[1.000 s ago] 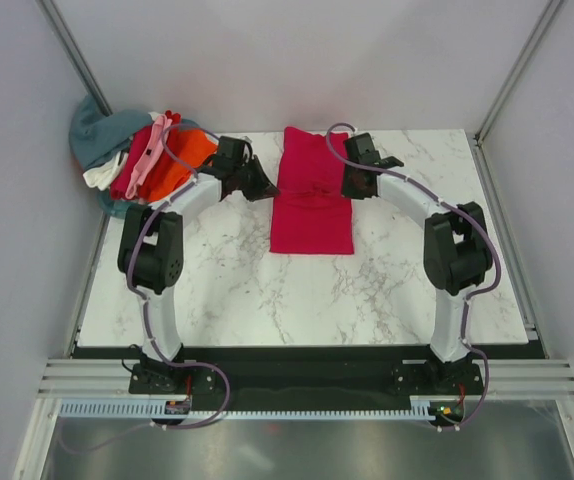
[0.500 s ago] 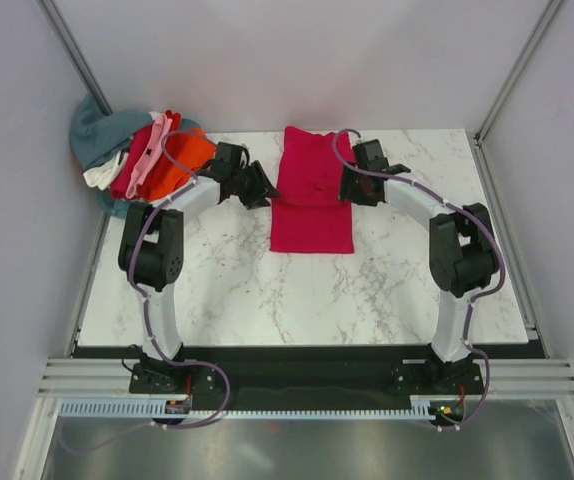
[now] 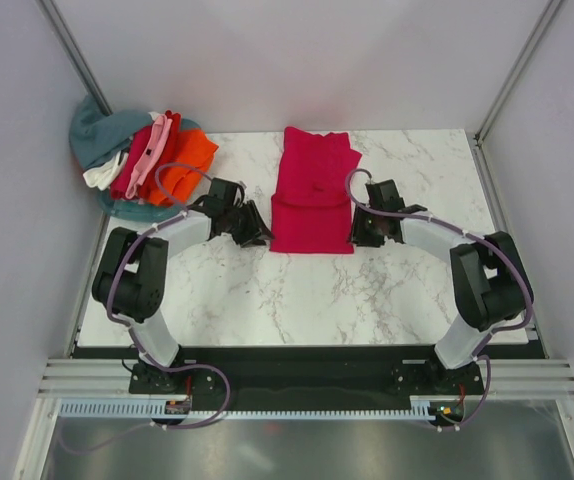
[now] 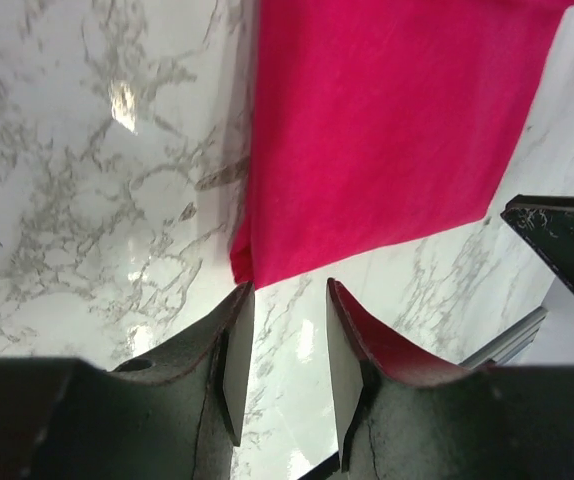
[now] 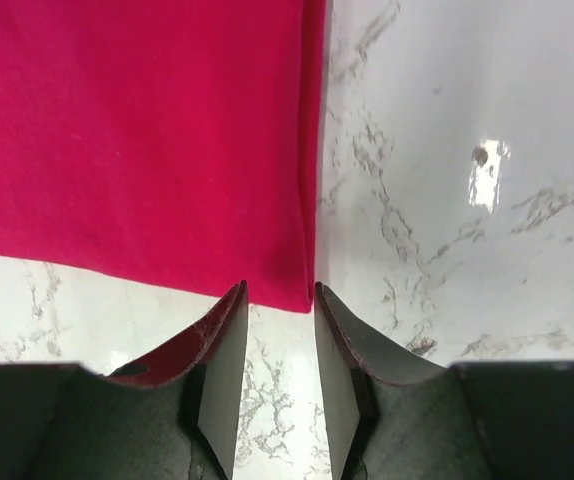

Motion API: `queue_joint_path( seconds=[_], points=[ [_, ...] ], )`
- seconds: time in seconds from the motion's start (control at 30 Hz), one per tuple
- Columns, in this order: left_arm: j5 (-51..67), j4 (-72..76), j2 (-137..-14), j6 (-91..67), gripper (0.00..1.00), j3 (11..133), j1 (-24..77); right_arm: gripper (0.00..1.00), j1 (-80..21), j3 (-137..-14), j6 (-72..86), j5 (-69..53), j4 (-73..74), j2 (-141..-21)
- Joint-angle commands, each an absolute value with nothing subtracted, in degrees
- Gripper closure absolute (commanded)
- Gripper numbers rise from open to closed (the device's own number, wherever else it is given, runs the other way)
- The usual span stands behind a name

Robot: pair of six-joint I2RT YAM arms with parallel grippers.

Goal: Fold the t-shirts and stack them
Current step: Fold the tshirt

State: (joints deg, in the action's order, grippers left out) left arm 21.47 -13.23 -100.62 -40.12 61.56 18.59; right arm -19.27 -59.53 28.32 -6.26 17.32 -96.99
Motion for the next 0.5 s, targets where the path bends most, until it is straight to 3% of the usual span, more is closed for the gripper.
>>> queue_joint_path(
  seconds=[0.0,0.47],
  points=[
    [23.03,-9.58,-98.53,-38.06,0.59,58.02,19.42,0.60,-19.51,-56.87,29.53,-8.96,13.54,-95.80],
    [24.35,-5.80,-103.09,-39.46,0.59,56.78,20.92,0.61,-19.42,-54.93,30.50,-10.63,10.90,-100.36]
  ],
)
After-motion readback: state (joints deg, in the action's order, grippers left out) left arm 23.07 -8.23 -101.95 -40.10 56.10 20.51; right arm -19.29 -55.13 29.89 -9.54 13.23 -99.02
